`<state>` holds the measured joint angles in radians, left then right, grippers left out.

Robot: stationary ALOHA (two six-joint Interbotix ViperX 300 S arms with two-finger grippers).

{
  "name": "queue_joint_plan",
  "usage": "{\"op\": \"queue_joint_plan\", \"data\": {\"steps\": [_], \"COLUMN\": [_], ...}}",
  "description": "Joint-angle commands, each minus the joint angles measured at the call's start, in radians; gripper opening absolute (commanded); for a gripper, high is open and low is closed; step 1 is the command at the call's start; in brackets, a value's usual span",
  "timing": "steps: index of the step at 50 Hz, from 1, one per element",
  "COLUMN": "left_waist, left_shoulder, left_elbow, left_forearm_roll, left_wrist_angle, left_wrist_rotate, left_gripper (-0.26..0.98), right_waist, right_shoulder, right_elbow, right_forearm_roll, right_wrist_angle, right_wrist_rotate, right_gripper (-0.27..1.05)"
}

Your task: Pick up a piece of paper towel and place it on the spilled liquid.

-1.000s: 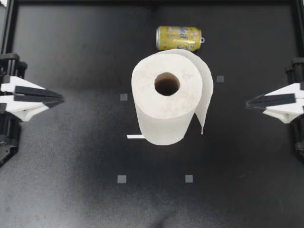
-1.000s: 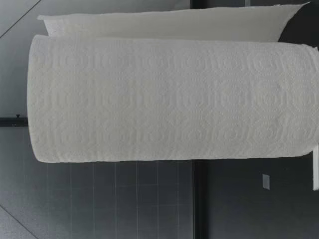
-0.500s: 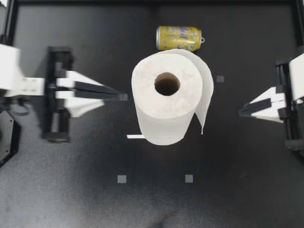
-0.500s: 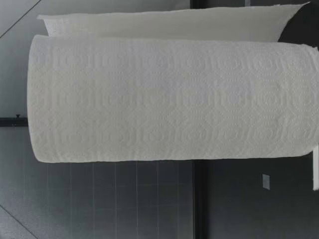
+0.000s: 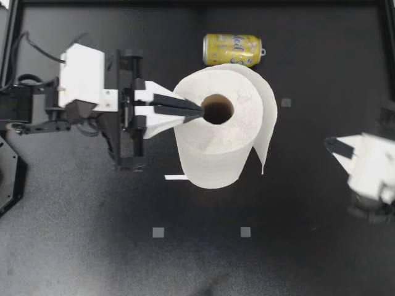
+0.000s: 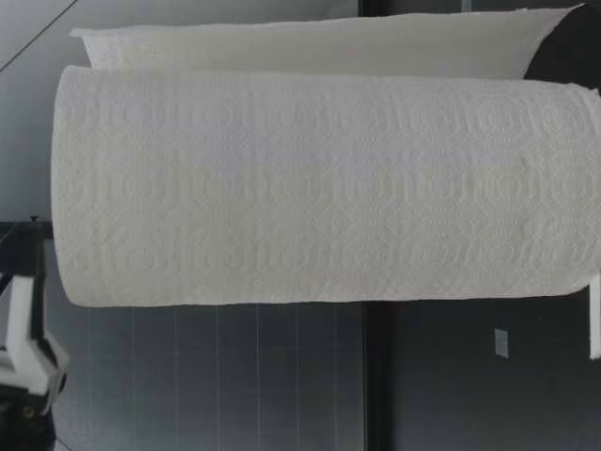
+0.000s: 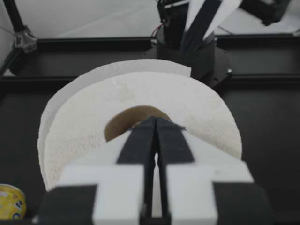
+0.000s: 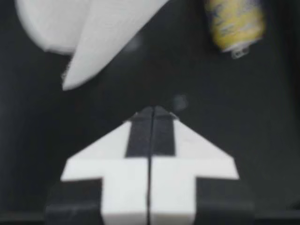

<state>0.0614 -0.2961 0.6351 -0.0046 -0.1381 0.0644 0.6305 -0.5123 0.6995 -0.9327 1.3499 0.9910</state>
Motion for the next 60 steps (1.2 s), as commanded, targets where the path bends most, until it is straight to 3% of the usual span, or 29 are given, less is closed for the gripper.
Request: {"op": "queue_joint_plan", "data": {"steps": [1,14,25,30,44,60], "left_waist": [0.009,0.017,0.026,0.026,0.026,0.026], "left_shoulder": [0.002,0.017,0.025,0.029,0.034,0.034], "left_elbow": [-0.034,-0.04,-0.041,-0.043,-0.041,-0.038], "left_forearm_roll": [0.0,0.0,0.0,0.0,0.0,0.0], "left_wrist_angle": [-0.006,0.017,0.046,0.067,0.074,0.077], "left_wrist_rotate": [0.0,-0.002,-0.002,0.0,-0.002,-0.005], "left_gripper": [0.08,0.08,0.08,0.08,0.08,0.08], "right_waist": [0.092,0.114,0.114,0.112,0.086,0.023], "right_shoulder": [0.038,0.225,0.414,0.477,0.586,0.649], "right_elbow": [-0.02,-0.02,-0.083,-0.117,-0.167,-0.167], "right_forearm_roll": [-0.114,-0.267,-0.374,-0.383,-0.382,-0.374], "right_wrist_angle": [0.066,0.066,0.12,0.156,0.201,0.278], "right_wrist_rotate": [0.144,0.476,0.678,0.73,0.867,1.054], "right_gripper": [-0.05,-0.05,0.01,0.13,0.79,0.78]}}
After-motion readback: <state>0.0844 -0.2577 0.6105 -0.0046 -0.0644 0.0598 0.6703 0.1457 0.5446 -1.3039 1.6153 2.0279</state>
